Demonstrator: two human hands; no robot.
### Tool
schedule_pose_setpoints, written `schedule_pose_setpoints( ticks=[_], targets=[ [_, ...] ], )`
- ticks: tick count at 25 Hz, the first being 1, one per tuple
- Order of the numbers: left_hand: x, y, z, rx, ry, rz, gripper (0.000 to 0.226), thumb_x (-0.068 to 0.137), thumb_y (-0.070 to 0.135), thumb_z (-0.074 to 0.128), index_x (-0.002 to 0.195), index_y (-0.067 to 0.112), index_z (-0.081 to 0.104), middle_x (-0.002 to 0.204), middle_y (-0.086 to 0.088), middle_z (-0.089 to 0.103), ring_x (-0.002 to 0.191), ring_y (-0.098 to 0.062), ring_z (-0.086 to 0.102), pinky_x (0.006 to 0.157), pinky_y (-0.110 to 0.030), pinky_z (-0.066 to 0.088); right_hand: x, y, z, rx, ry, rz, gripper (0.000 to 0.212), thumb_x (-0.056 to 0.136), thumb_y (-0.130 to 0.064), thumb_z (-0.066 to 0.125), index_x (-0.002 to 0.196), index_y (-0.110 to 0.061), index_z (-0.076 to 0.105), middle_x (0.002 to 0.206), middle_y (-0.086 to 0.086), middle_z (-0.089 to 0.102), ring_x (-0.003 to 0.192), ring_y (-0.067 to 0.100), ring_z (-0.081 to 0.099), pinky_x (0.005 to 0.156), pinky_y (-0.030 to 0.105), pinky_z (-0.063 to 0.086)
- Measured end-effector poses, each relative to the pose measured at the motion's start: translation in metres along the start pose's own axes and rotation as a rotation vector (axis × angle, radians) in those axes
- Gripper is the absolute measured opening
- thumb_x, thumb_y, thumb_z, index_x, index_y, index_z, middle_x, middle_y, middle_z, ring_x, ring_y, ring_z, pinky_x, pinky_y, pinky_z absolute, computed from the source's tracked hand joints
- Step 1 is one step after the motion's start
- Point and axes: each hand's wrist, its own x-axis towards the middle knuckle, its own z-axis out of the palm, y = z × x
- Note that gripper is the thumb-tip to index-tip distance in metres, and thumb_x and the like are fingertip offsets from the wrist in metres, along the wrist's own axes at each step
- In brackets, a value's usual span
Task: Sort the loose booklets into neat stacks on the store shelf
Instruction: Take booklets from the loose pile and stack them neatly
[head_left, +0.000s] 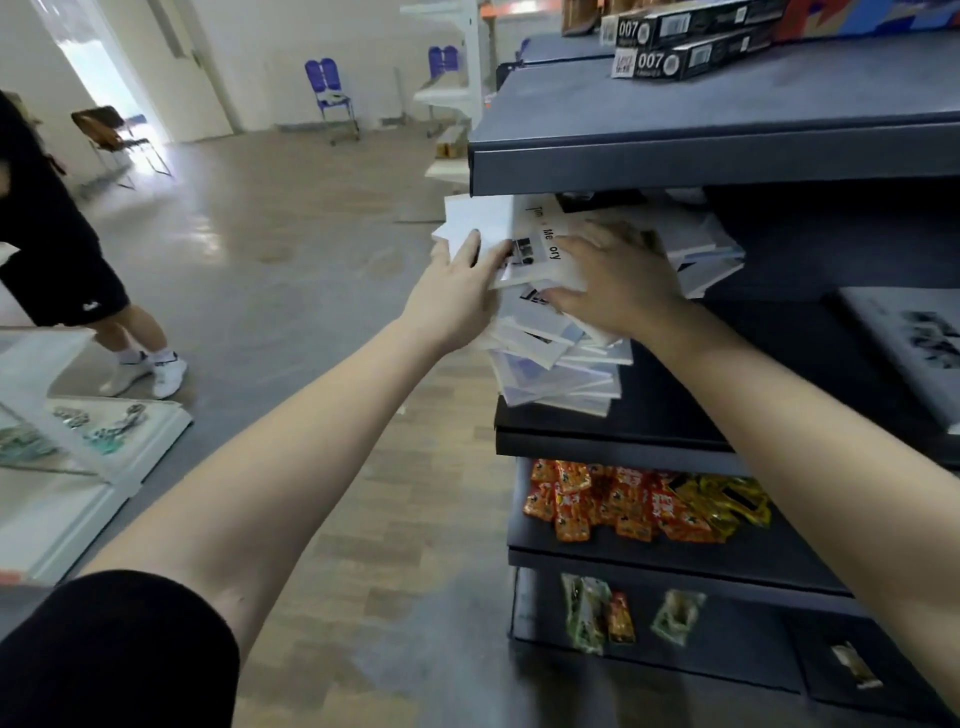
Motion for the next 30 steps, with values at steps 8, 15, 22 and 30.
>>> schedule_pose_setpoints(
  ticks=[8, 15, 22, 30],
  targets=[
    [-0.005, -0.002, -0.002, -0.134, 0.328, 0.066, 0.049, 0.081, -0.009, 0.039, 0.122, 0.01, 0.059, 0.109, -0.016, 0.065, 0.106, -0.044, 0.053, 0.08, -0.045, 0.049, 0.003, -0.005, -0.003, 0.041, 0.011, 0.111, 0.048, 0.083, -0.047, 0.051, 0.124, -0.021, 0.048, 0.129, -0.001, 0.054, 0.121, 0.033, 0.039, 0.101, 0.053, 0.032],
    [-0.019, 0.017, -0.024, 0.029, 0.382, 0.249, 0.034, 0.074, 0.057, 0.055, 0.067, 0.027, 0.071, 0.039, 0.003, 0.054, 0.035, -0.02, 0.055, 0.038, -0.014, 0.03, -0.006, -0.033, 0.013, -0.017, 0.112, -0.033, 0.031, 0.085, -0.023, 0.054, 0.116, -0.026, 0.057, 0.121, 0.002, 0.056, 0.117, 0.03, 0.043, 0.102, 0.059, 0.024],
    [-0.02, -0.014, -0.008, -0.185, 0.359, 0.198, 0.034, 0.068, 0.004, 0.061, 0.101, 0.011, 0.067, 0.102, -0.004, 0.069, 0.094, -0.028, 0.064, 0.071, -0.032, 0.05, -0.021, -0.008, 0.005, 0.198, 0.084, -0.176, 0.056, 0.078, -0.003, 0.065, 0.128, -0.027, 0.056, 0.142, 0.01, 0.046, 0.134, 0.03, 0.035, 0.101, 0.047, 0.021],
    [-0.016, -0.008, 0.011, -0.1, 0.278, 0.161, 0.059, 0.07, 0.017, 0.052, 0.129, 0.009, 0.052, 0.127, -0.015, 0.054, 0.115, -0.037, 0.05, 0.099, -0.05, 0.039, -0.042, 0.025, 0.009, 0.28, 0.134, -0.185, 0.065, 0.075, -0.012, 0.076, 0.128, -0.036, 0.048, 0.142, -0.001, 0.047, 0.136, 0.022, 0.035, 0.111, 0.054, 0.007]
  ],
)
